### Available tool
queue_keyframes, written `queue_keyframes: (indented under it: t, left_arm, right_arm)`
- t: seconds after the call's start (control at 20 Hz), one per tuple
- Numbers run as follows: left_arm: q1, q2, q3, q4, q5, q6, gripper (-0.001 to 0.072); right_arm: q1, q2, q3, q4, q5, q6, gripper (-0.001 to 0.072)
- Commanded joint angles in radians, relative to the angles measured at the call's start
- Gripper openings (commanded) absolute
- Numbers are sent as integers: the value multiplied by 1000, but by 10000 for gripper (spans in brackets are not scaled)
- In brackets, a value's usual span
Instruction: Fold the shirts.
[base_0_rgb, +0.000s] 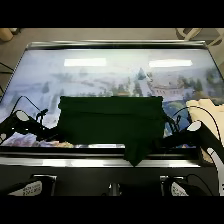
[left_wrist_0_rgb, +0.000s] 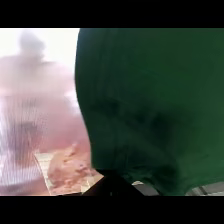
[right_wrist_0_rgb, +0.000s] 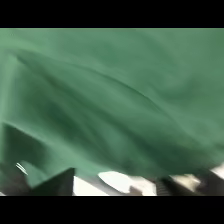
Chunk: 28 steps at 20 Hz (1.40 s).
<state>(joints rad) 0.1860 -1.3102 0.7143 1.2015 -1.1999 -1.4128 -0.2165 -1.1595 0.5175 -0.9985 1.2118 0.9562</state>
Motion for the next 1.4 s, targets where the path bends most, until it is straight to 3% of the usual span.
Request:
queue_keyframes:
  t: [0.0, 0.05, 0.1, 0.25, 0.45, 0.6, 0.8, 1.0, 1.3, 1.35]
  left_arm:
    - [0, 9, 0, -2, -4, 0, 22]
    - [0, 10, 1, -1, -3, 0, 23]
    - [0, 10, 1, -1, -1, 1, 22]
    - [1, 42, 12, -2, 8, 27, 22]
    - [-11, 178, 106, -5, 10, 45, 21]
    - [-34, 196, 232, -5, 50, 15, 20]
    - [-38, 11, 418, -5, 121, -9, 20]
    - [-40, -267, 650, -32, 96, -61, 21]
    - [-76, -463, 798, -76, 86, -61, 26]
    - [-76, -465, 798, -76, 85, -60, 116]
  right_arm:
    - [1, 11, -79, 113, -101, 5, 244]
    - [1, 11, -79, 106, -101, 12, 55]
    - [1, 18, -77, 100, -106, 11, 19]
    - [1, 81, -25, 86, -80, -39, 16]
    - [1, 136, 222, -34, 117, -56, 15]
    - [1, 93, 426, -102, 15, -14, 14]
    - [2, -203, 687, -29, -58, -52, 15]
    - [21, -482, 918, 29, -129, -2, 15]
    - [91, -671, 985, 25, -253, 56, 20]
    - [83, -671, 985, 16, -245, 52, 94]
